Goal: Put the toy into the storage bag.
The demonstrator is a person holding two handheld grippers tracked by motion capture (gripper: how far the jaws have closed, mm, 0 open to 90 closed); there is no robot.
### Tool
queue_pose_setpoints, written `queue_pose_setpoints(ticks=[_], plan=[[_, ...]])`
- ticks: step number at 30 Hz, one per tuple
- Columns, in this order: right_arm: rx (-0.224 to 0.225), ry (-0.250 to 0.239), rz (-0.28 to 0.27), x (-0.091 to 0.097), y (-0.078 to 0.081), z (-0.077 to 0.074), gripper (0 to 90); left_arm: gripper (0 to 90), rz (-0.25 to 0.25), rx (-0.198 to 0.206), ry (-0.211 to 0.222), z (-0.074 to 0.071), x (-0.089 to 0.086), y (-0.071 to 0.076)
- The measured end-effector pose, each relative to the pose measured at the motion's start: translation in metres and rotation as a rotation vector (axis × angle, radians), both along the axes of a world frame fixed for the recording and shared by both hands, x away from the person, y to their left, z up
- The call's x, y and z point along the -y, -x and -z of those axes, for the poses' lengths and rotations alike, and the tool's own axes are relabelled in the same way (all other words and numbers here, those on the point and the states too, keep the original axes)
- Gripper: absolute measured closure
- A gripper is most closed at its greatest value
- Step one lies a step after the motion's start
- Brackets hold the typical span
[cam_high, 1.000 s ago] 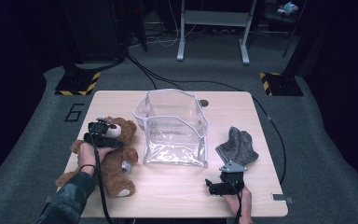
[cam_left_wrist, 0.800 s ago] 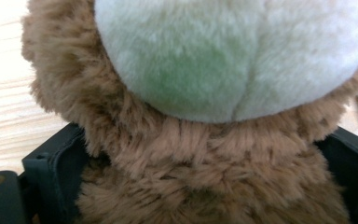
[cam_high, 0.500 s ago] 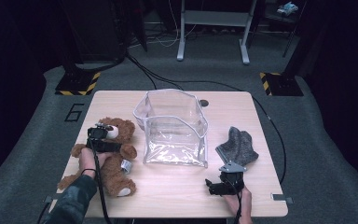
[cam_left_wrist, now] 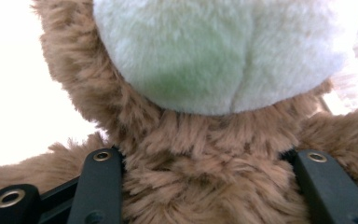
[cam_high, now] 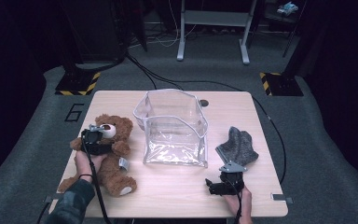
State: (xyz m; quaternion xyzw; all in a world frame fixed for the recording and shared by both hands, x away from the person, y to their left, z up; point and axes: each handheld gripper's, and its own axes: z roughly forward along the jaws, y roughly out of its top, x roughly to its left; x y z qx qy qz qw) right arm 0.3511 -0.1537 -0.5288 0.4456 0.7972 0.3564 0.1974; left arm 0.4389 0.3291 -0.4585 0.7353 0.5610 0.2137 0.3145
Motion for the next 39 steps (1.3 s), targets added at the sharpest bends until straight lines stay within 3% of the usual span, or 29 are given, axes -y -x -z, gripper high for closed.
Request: queue_pose_setpoints(ticks=[4, 14, 25, 39], plan=[[0.0, -0.001, 0.0, 0.0, 0.0, 0.0, 6.3, 49.5, -0.011, 0.065, 0.035, -0.012, -0.001, 0.004], [-0.007, -0.003, 0.0, 0.0, 0.0, 0.0, 6.9, 51.9, -0.023, 0.139, 0.074, -0.031, -0.007, 0.009], [-0.013, -0.008, 0.001, -0.001, 0.0, 0.0, 7.1, 52.2, -0.03, 0.196, 0.096, -0.057, -0.013, 0.009], [-0.016, -0.001, 0.006, -0.001, -0.001, 0.001, 7.2, 52.1, -0.036, 0.237, 0.08, -0.092, -0.011, -0.004]])
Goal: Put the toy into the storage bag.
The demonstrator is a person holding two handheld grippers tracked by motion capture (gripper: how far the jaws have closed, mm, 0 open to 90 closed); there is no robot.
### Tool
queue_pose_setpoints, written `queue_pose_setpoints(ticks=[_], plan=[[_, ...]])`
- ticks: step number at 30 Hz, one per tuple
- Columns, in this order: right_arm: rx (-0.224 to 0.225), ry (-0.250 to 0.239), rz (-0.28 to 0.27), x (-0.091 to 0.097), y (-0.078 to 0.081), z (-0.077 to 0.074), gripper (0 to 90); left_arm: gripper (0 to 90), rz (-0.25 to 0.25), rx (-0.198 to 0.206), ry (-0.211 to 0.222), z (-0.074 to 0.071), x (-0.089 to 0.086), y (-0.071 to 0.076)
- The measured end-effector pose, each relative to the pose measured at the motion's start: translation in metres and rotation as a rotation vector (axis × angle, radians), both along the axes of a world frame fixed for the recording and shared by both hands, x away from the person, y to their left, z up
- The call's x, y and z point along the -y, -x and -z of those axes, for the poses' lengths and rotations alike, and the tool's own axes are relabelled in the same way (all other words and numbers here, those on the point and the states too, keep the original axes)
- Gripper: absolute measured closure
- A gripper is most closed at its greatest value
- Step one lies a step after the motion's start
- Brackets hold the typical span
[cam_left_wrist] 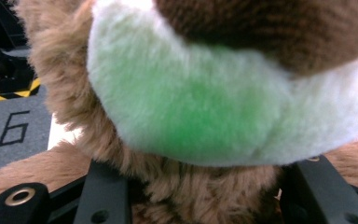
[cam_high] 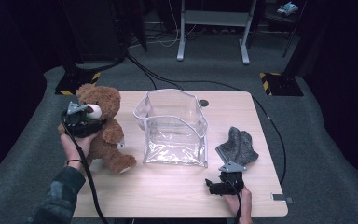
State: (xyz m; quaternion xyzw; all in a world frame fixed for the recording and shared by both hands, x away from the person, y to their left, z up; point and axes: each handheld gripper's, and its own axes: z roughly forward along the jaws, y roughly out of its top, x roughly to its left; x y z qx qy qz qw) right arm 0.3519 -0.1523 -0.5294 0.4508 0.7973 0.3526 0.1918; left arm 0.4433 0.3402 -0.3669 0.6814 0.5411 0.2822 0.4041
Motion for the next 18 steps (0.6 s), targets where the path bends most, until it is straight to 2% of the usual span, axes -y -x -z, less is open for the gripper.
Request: queue_pose_setpoints(ticks=[12, 13, 18], plan=[[-0.002, 0.011, -0.003, 0.0, 0.0, 0.0, 6.9, 51.9, -0.034, 0.023, -0.019, -0.023, -0.001, -0.018], [0.004, 0.023, -0.012, 0.0, -0.001, 0.0, 6.5, 51.9, -0.037, 0.026, -0.023, -0.026, -0.002, -0.019], [-0.008, 0.019, 0.004, -0.002, -0.001, 0.001, 3.0, 51.7, -0.058, 0.046, -0.027, -0.038, -0.002, -0.024]])
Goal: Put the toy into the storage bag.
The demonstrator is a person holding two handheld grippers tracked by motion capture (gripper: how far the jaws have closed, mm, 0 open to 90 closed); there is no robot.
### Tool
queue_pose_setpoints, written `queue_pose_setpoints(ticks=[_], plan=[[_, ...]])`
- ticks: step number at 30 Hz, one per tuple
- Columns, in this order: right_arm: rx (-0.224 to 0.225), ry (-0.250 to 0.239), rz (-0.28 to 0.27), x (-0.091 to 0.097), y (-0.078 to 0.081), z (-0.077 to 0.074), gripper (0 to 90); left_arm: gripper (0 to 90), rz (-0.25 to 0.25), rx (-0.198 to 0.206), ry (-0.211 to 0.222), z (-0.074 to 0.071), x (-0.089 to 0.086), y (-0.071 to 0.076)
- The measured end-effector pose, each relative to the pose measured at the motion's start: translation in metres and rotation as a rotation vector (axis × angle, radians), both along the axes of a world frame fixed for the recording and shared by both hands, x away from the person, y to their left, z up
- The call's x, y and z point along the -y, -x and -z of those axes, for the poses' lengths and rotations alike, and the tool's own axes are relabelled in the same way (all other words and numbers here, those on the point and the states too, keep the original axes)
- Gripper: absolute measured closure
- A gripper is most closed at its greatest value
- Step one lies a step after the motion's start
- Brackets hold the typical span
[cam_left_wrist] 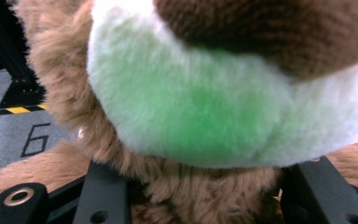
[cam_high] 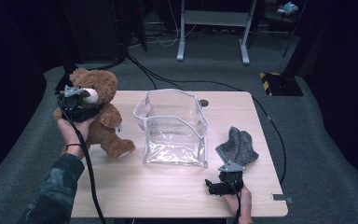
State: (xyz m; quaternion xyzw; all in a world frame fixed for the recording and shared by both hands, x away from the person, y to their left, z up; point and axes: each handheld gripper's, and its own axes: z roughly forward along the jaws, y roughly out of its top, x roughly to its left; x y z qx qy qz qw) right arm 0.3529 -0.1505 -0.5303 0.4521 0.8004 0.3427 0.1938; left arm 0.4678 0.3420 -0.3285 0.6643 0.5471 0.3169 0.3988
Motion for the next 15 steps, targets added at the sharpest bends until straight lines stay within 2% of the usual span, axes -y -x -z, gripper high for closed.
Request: queue_pose_setpoints(ticks=[1, 9, 15], plan=[[-0.003, 0.01, -0.015, 0.001, 0.0, 0.0, 2.9, 51.7, -0.002, 0.006, -0.002, -0.002, 0.0, -0.001], [-0.002, 0.01, -0.015, 0.001, 0.0, 0.0, 2.9, 51.7, -0.026, 0.036, -0.016, -0.021, 0.004, -0.01], [-0.004, 0.008, -0.013, 0.001, 0.0, 0.0, 2.9, 51.7, -0.025, 0.053, -0.018, -0.034, 0.008, -0.016]])
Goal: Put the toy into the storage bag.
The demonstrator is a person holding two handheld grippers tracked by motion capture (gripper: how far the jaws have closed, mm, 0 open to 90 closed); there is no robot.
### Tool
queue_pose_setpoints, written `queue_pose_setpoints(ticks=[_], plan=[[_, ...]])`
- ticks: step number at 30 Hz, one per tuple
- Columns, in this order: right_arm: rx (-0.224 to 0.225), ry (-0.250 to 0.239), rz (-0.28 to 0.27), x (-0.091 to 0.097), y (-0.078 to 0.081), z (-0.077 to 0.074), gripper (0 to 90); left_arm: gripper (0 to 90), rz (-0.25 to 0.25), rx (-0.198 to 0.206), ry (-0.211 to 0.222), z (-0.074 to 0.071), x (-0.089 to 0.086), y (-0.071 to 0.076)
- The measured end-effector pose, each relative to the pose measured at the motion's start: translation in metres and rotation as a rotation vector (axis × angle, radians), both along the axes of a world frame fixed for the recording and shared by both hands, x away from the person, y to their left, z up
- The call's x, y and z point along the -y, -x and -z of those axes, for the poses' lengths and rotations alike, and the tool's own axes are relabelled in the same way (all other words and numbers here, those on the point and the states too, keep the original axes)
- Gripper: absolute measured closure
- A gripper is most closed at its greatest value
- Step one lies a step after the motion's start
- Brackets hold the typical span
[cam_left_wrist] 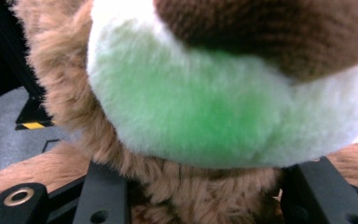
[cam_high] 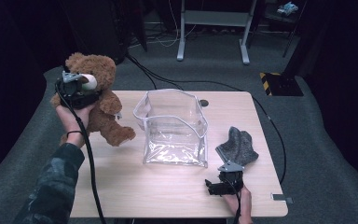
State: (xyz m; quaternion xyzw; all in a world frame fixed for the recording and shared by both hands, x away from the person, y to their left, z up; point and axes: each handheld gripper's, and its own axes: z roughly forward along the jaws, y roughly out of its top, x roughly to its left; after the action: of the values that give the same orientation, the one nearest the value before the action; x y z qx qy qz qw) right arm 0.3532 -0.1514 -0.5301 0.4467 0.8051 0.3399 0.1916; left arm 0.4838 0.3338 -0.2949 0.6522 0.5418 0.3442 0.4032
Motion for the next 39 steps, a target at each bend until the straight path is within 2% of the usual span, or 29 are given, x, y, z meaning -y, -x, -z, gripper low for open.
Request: queue_pose_setpoints(ticks=[7, 19, 30, 39], plan=[[0.002, 0.001, -0.002, 0.0, 0.0, 0.0, 2.9, 51.7, 0.007, -0.006, -0.013, -0.011, 0.009, -0.009], [0.0, 0.0, 0.0, 0.0, 0.0, 0.0, 2.9, 51.5, -0.002, 0.027, -0.049, -0.04, 0.021, -0.021], [0.003, 0.0, -0.001, 0.0, 0.0, 0.0, 2.9, 51.3, -0.018, 0.082, -0.041, -0.074, 0.028, -0.026], [0.0, -0.001, 0.0, 0.0, 0.0, 0.0, 2.9, 51.1, -0.003, 0.115, -0.043, -0.091, 0.049, -0.032]])
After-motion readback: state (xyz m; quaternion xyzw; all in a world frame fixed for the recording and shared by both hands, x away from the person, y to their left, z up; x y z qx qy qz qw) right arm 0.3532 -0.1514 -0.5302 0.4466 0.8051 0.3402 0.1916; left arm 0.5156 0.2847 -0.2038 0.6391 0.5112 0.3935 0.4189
